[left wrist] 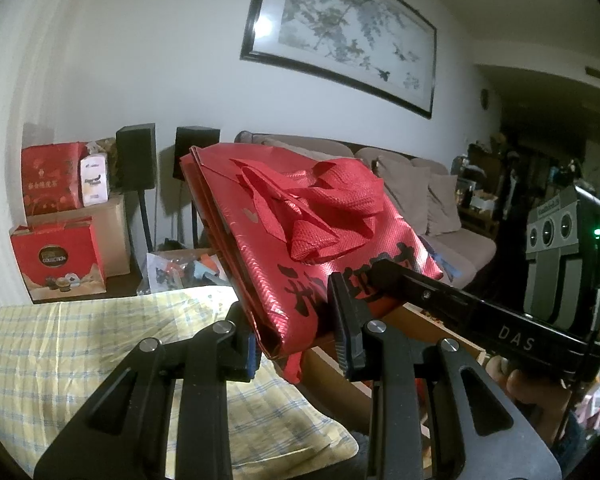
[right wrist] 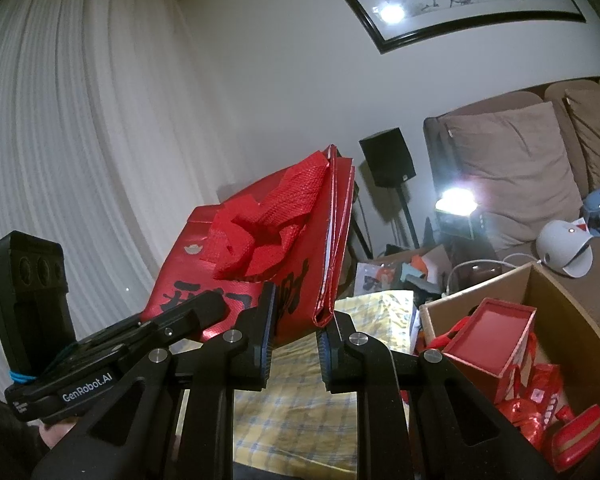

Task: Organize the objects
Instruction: 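Carry the red printed bag toward the cardboard box with the right gripper, then lower the red printed bag into the cardboard box with the right gripper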

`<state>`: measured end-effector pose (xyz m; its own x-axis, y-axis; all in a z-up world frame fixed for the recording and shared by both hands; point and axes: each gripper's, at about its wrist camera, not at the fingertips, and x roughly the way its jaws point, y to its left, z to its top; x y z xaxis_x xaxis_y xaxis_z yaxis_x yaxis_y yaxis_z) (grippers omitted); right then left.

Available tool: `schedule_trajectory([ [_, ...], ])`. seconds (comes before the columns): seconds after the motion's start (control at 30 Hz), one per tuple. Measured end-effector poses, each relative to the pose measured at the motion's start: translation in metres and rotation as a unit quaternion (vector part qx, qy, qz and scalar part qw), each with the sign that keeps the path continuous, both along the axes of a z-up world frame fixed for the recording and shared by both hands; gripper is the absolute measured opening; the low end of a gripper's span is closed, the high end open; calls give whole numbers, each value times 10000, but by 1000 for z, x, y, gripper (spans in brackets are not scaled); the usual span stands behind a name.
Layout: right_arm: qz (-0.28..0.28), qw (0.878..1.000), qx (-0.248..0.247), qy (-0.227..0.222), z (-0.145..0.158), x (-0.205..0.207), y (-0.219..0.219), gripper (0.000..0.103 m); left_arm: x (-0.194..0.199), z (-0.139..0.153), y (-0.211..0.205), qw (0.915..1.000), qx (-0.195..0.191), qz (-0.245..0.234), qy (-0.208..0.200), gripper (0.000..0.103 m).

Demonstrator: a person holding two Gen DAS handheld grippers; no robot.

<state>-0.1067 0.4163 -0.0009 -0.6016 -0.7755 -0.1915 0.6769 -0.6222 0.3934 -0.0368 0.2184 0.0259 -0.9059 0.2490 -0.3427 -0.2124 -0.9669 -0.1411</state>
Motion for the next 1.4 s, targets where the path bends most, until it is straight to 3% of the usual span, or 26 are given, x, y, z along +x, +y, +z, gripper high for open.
schedule_trajectory([
  [1.4, -289, 9995, 83, -15, 9, 3, 24, 18, -17, 3, 28, 9997, 63, -228, 25, 27],
])
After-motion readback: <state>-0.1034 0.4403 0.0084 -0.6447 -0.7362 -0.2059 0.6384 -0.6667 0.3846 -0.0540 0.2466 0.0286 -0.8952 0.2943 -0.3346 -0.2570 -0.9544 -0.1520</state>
